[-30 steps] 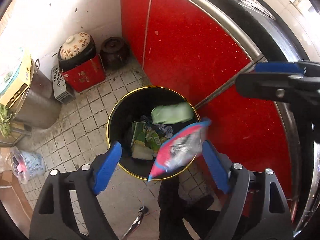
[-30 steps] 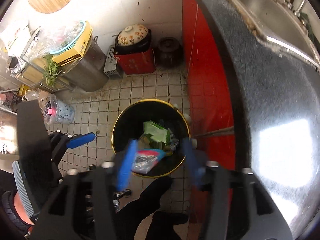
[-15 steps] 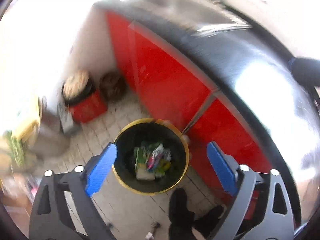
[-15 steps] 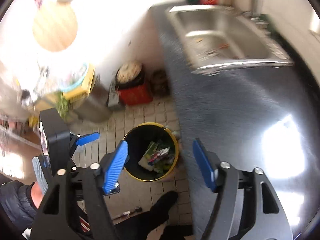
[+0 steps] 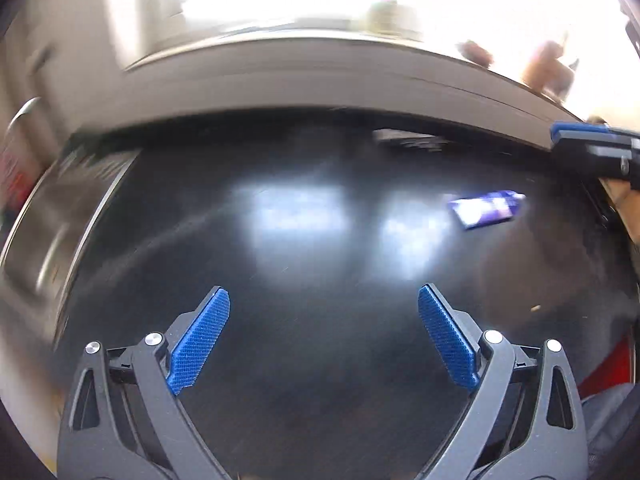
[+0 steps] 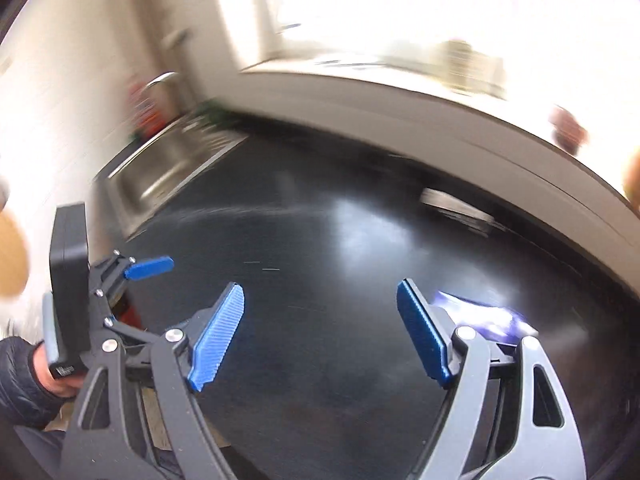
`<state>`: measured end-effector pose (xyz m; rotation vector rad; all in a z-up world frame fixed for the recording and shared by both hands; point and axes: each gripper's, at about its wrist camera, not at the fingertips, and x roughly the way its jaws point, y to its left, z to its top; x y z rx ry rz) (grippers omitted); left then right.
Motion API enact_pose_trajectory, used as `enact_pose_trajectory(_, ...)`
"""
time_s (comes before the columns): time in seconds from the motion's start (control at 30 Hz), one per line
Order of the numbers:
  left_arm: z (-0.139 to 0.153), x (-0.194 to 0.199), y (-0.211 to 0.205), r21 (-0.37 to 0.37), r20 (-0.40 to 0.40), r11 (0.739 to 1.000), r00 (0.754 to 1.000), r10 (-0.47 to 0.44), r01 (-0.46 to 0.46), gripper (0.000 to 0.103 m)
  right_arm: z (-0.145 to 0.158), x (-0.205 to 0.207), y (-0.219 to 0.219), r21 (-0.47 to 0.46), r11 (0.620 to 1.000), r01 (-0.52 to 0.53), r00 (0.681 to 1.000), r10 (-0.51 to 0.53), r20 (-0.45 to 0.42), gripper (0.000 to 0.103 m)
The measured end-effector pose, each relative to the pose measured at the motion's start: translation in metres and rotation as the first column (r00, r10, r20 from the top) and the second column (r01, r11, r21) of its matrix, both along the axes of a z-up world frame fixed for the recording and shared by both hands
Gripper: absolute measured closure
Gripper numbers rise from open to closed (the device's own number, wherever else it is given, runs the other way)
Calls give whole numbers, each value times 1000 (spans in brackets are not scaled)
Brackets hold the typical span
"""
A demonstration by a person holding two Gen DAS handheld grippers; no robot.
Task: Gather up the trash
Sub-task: 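Move both open tools back over the last counter items, then grasp the silver blister pack with the left tool while the right tool grasps the blue toothpaste tube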
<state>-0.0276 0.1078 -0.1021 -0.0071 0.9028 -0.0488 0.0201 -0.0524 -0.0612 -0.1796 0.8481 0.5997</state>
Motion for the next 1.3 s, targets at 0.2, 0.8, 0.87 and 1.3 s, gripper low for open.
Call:
enact_pose_trajectory(0.2,17,60,-86,-7,20,980,980,-198,198,11,-4,12,-119,38,968,248,969,-247,-11,26)
enact_pose_trajectory(0.8,-39,175,-134,104,-32,927,933,-358,360,11,-90,93,-179,13,918,397,905,-389,-174,36)
enact_pose_trajectory(0.87,-50,197,-135,128,-41,916,925,-378,380,11,-104,107,-180,6,913,407,895,-398,-200,36)
enact_pose_trajectory(1.3,-120,289,-160,185,-98,812,833,-545,554,26,-173,178,-174,-85,909,409,860,-415,-298,60)
